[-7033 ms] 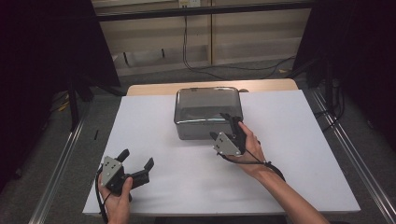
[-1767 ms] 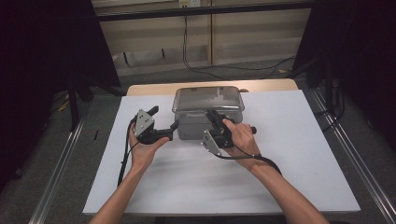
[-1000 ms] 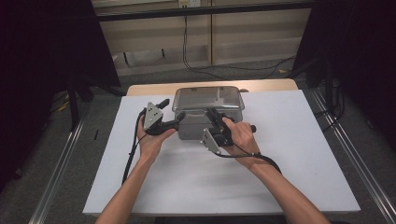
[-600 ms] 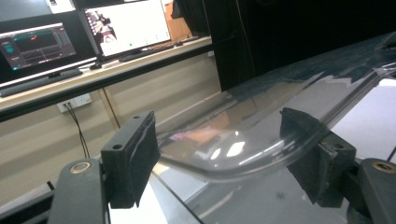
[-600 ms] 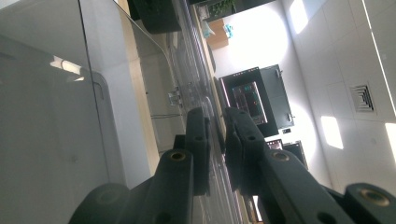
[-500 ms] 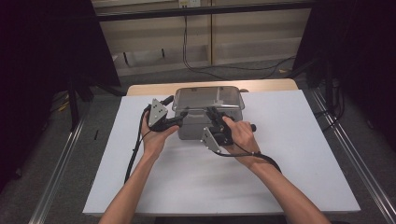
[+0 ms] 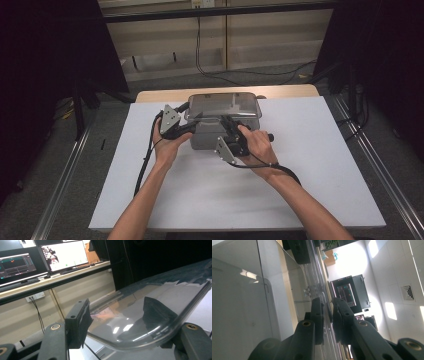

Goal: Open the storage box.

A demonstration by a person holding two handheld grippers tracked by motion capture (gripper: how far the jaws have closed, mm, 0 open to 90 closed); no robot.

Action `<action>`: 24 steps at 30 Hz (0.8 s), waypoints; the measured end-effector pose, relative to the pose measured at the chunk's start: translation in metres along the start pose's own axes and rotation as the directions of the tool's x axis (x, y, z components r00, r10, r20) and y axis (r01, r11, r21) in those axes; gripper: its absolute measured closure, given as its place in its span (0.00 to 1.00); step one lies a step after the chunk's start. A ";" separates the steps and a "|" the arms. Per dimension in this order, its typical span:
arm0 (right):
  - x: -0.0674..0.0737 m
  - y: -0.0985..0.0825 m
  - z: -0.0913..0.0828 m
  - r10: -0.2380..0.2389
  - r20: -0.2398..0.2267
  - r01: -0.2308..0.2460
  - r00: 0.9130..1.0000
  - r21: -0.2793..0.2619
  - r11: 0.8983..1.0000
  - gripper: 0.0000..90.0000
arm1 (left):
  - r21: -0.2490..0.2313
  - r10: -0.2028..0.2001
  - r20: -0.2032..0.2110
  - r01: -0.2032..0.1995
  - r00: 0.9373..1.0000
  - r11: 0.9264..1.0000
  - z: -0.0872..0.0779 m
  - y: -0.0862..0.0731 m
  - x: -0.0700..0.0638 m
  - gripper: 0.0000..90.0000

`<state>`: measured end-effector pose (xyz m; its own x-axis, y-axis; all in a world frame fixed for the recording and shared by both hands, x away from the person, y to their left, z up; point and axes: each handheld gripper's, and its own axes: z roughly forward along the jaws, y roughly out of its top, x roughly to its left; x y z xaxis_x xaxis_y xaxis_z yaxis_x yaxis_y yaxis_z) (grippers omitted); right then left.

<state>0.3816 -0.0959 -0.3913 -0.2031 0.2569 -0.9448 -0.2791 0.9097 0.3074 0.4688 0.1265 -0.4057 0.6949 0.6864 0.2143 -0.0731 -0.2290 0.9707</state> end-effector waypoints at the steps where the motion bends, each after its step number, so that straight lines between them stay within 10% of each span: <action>1: 0.000 0.000 0.000 0.002 -0.002 -0.002 1.000 -0.001 1.000 0.87 | -0.002 -0.001 0.002 0.001 1.000 1.000 0.000 0.000 0.000 0.43; 14: -0.002 -0.002 0.000 0.029 0.000 -0.029 1.000 -0.003 1.000 0.83 | -0.012 0.032 0.016 -0.032 0.999 0.999 0.007 0.001 0.001 0.47; 24: -0.009 -0.016 0.002 0.212 -0.043 -0.213 0.976 -0.017 0.977 0.66 | -0.006 0.033 0.020 -0.033 0.999 0.999 0.006 0.002 0.003 0.50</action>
<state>0.3896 -0.1127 -0.3877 -0.2980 0.4298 -0.8523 -0.2456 0.8283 0.5036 0.4751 0.1241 -0.4035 0.7064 0.6644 0.2442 -0.1006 -0.2473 0.9637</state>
